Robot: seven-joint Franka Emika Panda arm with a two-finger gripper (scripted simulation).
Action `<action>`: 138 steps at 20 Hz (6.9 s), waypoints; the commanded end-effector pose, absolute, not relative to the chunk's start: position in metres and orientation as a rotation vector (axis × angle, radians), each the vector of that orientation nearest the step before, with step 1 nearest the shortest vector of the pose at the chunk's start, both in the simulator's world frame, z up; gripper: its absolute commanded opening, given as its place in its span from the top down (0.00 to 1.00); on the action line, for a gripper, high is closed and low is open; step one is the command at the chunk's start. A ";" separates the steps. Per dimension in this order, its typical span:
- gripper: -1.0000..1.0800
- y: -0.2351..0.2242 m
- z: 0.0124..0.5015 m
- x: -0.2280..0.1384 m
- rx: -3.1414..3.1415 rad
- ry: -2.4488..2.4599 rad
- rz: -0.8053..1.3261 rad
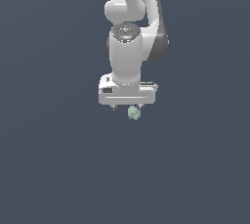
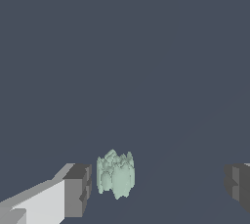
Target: Pick up the object and move it to a goal position.
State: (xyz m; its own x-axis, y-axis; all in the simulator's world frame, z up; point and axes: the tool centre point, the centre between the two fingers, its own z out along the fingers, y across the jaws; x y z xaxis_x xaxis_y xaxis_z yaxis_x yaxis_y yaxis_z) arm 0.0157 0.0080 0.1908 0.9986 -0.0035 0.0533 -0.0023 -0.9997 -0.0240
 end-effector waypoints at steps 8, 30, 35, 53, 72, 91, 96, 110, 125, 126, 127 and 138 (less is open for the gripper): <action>0.04 0.007 0.187 0.011 -3.119 0.028 -0.050; 0.04 0.015 0.173 0.003 -3.101 0.308 -0.028; 0.04 0.020 0.164 -0.002 -3.075 0.497 -0.020; 0.04 0.035 0.133 -0.023 -2.879 1.200 0.004; 0.04 0.045 0.105 -0.047 -2.505 1.883 0.008; 0.04 0.048 0.092 -0.059 -2.263 2.179 0.000; 0.04 0.048 0.087 -0.060 -2.267 2.175 0.000; 0.04 0.048 0.042 -0.060 -2.263 2.179 0.000; 1.00 0.042 0.047 -0.057 -2.262 2.179 0.000; 1.00 0.039 0.049 -0.056 -2.262 2.179 0.000; 1.00 0.035 0.051 -0.054 -2.262 2.179 0.000; 1.00 -0.046 0.102 -0.019 -2.263 2.180 -0.001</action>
State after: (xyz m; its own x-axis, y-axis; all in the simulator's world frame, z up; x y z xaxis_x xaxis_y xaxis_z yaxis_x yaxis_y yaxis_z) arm -0.0245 -0.0324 0.0936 0.0371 -0.9993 0.0005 -0.9993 -0.0371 -0.0001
